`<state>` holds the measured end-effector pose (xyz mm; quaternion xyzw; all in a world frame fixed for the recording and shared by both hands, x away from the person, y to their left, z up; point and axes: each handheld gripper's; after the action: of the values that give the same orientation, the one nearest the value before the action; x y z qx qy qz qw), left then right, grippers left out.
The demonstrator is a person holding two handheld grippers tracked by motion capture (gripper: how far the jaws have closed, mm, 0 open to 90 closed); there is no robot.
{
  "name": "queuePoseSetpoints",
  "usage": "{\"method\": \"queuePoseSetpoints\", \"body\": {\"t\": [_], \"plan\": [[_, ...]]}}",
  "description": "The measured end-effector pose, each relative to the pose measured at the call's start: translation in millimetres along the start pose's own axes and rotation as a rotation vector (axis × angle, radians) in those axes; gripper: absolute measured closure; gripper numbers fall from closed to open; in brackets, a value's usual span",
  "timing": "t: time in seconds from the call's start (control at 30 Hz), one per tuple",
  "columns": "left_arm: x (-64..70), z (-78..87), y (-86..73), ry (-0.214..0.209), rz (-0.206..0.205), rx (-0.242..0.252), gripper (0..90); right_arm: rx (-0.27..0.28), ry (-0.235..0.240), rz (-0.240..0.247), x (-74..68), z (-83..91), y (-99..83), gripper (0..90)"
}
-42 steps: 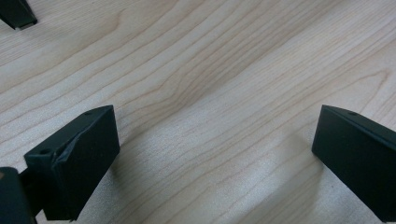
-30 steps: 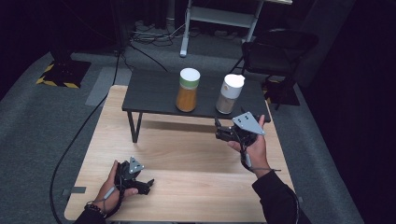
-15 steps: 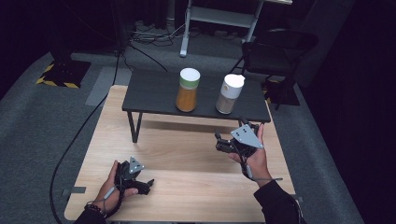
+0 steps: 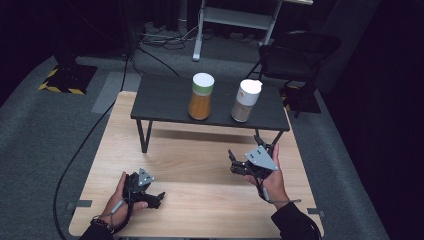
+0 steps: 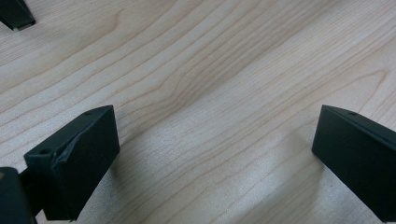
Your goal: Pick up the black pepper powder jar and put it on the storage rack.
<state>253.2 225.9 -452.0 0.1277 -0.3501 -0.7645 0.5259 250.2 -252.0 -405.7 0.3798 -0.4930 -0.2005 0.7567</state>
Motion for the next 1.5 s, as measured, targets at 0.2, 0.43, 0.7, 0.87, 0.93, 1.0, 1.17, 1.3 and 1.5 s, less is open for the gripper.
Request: {"method": "queuePoseSetpoints", "body": {"t": [0.2, 0.43, 0.7, 0.87, 0.93, 1.0, 1.17, 1.3, 1.5], "plan": [[0.0, -0.1, 0.0, 0.0, 0.001, 0.0, 0.8, -0.014, 0.017, -0.04, -7.8, 6.1, -11.7, 4.1], [0.0, 0.0, 0.0, 0.0, 0.0, 0.0, 0.8, -0.028, 0.041, -0.043, -15.3, 13.8, -24.3, 4.1], [0.0, 0.0, 0.0, -0.001, -0.001, 0.0, 0.8, -0.036, 0.07, -0.018, -19.8, 19.5, -31.5, 4.1], [-0.1, 0.0, 0.1, -0.001, -0.001, -0.001, 0.8, -0.05, 0.091, -0.006, -20.6, 22.5, -37.4, 4.1], [-0.1, 0.0, 0.1, -0.001, -0.002, -0.001, 0.8, -0.057, 0.1, 0.003, -20.3, 23.2, -39.9, 4.1], [-0.1, 0.0, 0.1, -0.002, -0.002, -0.001, 0.8, -0.066, 0.118, 0.002, -18.6, 23.5, -42.6, 4.1], [-0.3, -0.1, 0.1, -0.003, -0.004, 0.0, 0.8, -0.089, 0.147, 0.018, -17.5, 24.6, -48.7, 4.1], [-0.4, -0.1, 0.1, -0.003, -0.003, 0.0, 0.8, -0.102, 0.16, 0.026, -18.6, 25.1, -53.7, 4.1], [-0.4, -0.1, 0.1, -0.003, -0.003, 0.0, 0.8, -0.123, 0.16, 0.004, -17.6, 25.7, -61.2, 4.1]]}}
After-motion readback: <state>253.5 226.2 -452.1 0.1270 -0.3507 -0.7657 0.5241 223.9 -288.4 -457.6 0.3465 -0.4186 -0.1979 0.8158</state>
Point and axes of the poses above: each handheld gripper's, and its own axes: z roughly backward along the jaws, y roughly out of its top, x roughly to its right, and after that the axes turned 14 degrees about z, right-handed
